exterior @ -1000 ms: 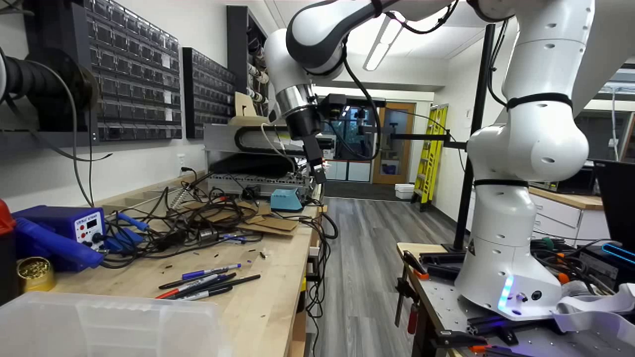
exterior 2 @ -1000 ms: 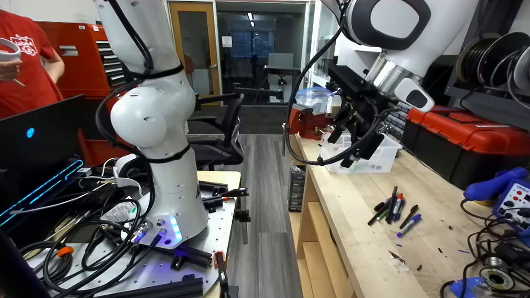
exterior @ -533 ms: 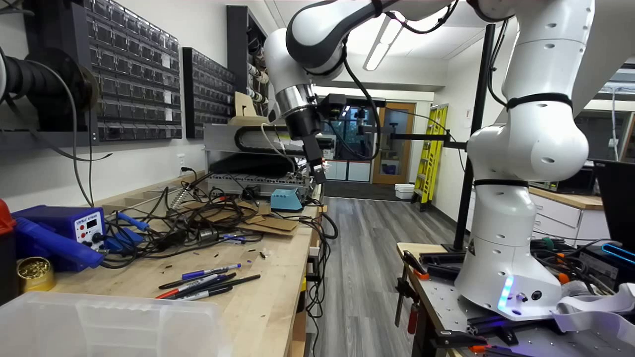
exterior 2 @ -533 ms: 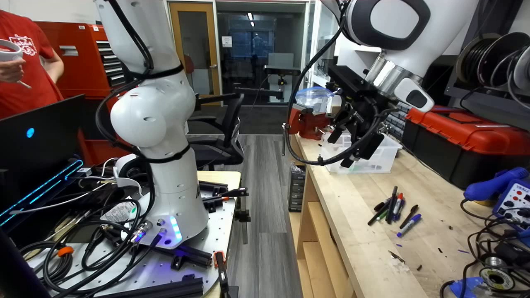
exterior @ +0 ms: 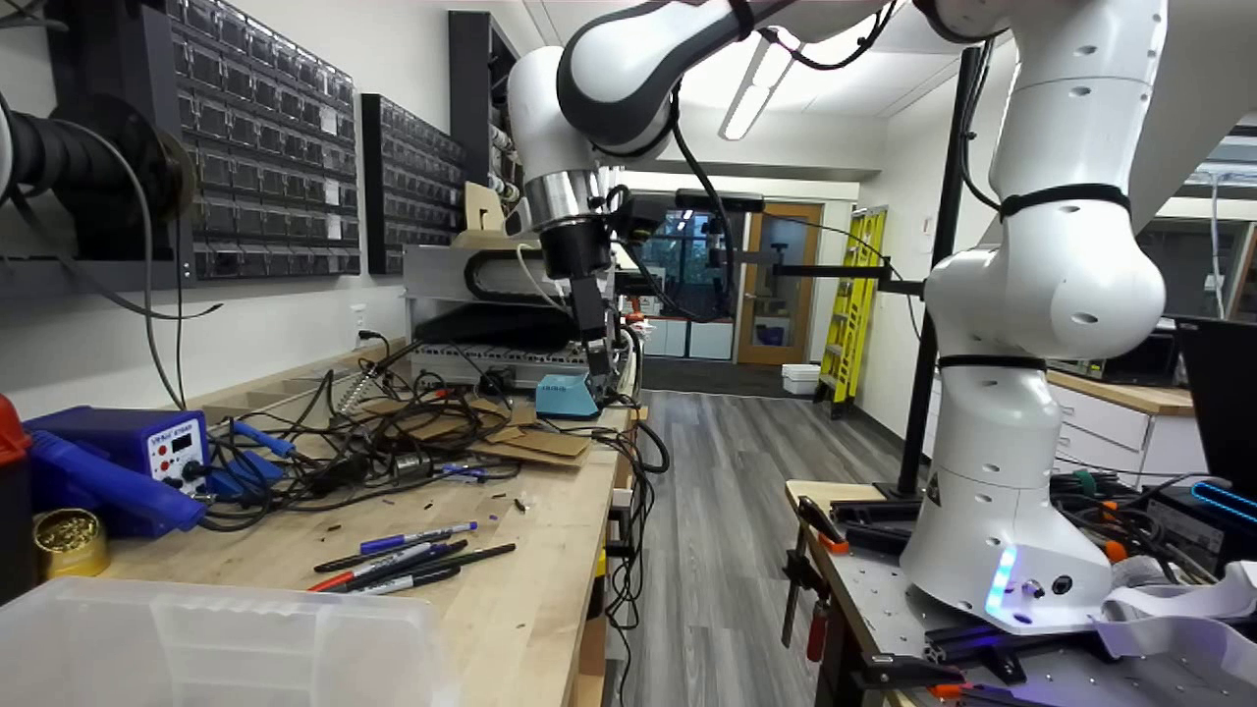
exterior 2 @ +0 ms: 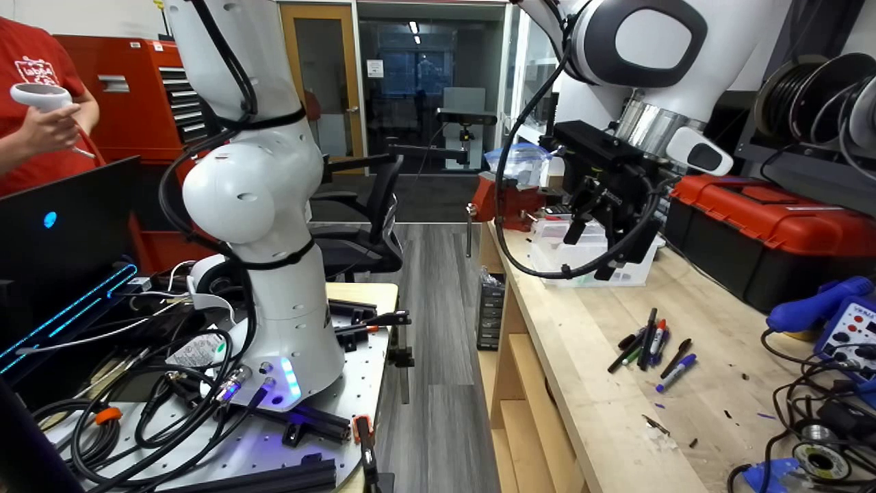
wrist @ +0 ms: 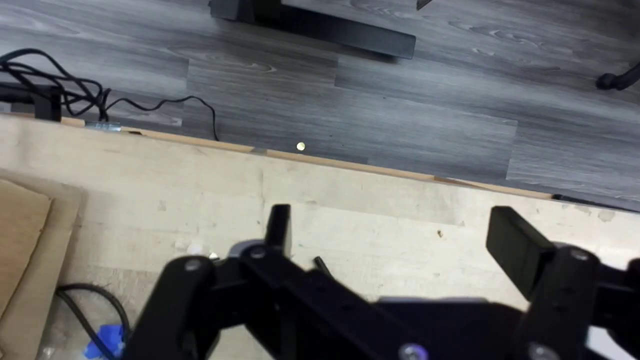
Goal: Pick up the blue marker and put it in the box
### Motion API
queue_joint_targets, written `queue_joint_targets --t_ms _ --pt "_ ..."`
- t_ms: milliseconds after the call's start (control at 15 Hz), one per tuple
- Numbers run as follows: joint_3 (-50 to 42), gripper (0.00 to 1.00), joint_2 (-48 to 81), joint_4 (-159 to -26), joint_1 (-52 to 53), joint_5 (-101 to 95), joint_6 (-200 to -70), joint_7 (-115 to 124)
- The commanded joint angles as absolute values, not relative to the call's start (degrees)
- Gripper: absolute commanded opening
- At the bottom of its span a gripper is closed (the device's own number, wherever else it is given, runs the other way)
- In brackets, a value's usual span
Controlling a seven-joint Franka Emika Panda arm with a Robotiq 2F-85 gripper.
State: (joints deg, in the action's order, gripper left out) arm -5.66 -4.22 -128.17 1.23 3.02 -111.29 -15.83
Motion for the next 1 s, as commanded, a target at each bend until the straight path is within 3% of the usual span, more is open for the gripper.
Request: queue_joint_targets --t_ms 0,933 --pt "-4.1 1.00 -1.0 -125.9 0.3 0.0 -117.0 -17.6" --pt "-0.2 1.00 7.4 -119.9 1.0 -8.2 -132.7 -22.1"
